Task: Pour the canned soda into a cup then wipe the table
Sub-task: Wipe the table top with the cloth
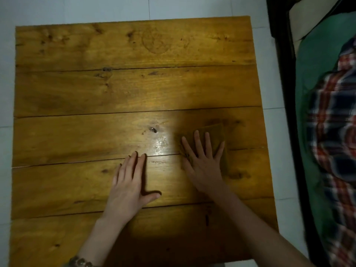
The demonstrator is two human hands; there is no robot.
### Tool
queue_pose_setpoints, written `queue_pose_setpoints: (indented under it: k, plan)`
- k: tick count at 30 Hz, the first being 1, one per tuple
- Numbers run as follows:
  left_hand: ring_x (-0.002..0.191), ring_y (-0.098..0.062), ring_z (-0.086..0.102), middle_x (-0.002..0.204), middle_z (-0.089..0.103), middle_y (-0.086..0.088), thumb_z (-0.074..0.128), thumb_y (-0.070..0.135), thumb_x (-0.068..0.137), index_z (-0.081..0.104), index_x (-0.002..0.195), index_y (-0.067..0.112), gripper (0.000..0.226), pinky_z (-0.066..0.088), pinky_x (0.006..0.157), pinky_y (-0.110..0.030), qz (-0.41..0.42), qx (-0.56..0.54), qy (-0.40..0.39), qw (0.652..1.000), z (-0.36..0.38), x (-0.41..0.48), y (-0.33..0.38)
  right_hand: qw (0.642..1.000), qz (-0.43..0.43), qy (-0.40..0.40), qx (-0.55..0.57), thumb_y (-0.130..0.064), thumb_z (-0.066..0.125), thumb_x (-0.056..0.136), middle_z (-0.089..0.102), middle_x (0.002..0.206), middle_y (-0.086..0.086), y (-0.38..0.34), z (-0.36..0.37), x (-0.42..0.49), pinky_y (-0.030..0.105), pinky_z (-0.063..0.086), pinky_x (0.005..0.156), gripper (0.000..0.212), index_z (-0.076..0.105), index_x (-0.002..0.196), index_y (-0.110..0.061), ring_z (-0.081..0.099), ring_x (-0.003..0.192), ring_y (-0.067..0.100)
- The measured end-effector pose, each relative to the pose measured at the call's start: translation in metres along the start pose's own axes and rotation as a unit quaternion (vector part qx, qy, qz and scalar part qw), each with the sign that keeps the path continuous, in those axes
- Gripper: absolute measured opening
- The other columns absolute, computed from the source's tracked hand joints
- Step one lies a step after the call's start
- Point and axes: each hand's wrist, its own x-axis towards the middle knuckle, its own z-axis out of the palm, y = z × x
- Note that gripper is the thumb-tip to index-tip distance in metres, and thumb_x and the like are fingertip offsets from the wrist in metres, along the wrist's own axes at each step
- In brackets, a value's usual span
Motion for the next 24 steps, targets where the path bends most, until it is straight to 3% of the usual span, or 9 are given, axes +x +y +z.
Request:
queue_pose_setpoints:
  k: [7,12,19,24]
  plan:
    - [0.144,-0.023,0.001,0.158,0.002,-0.007,0.066,0.075,0.054,-0.005,0.151,0.021,0.131,0.005,0.115,-0.046,-0.037,0.011,-0.004,0.999,0.010,-0.021,-0.020,0.996,-0.081,-0.006,-0.041,-0.059,0.029,0.092,0.024,0.155,0.009,-0.046,0.013,-0.024,0.073,0.012,0.102,0.058,0.022,0.147,-0.038,0.022,0.141,0.037]
    - [0.144,-0.024,0.002,0.157,0.000,-0.007,0.063,0.076,0.056,-0.002,0.151,0.019,0.129,0.007,0.115,-0.047,-0.052,0.007,0.004,0.999,0.009,-0.025,-0.030,0.986,-0.145,0.019,-0.076,-0.058,0.028,0.093,0.028,0.153,0.003,-0.020,0.011,-0.028,0.065,0.015,0.108,0.055,0.030,0.144,-0.039,0.024,0.141,0.031]
    - [0.143,-0.018,-0.011,0.157,-0.010,-0.004,0.055,0.077,0.061,-0.014,0.148,0.022,0.124,-0.004,0.115,-0.040,-0.069,-0.028,0.008,0.997,0.008,-0.017,-0.032,0.996,-0.061,0.027,-0.066,-0.055,0.020,0.094,0.026,0.154,0.008,-0.011,-0.007,0.061,0.061,0.007,0.111,0.057,0.027,0.146,-0.032,0.020,0.142,0.032]
    - [0.142,-0.015,-0.013,0.157,-0.011,0.000,0.051,0.078,0.059,-0.012,0.148,0.026,0.121,-0.007,0.113,-0.037,-0.095,-0.097,0.034,0.990,0.004,-0.017,-0.023,0.991,-0.108,0.013,-0.078,-0.058,0.019,0.093,0.026,0.154,0.008,-0.059,-0.002,0.113,0.065,0.010,0.110,0.060,0.030,0.145,-0.029,0.023,0.142,0.033]
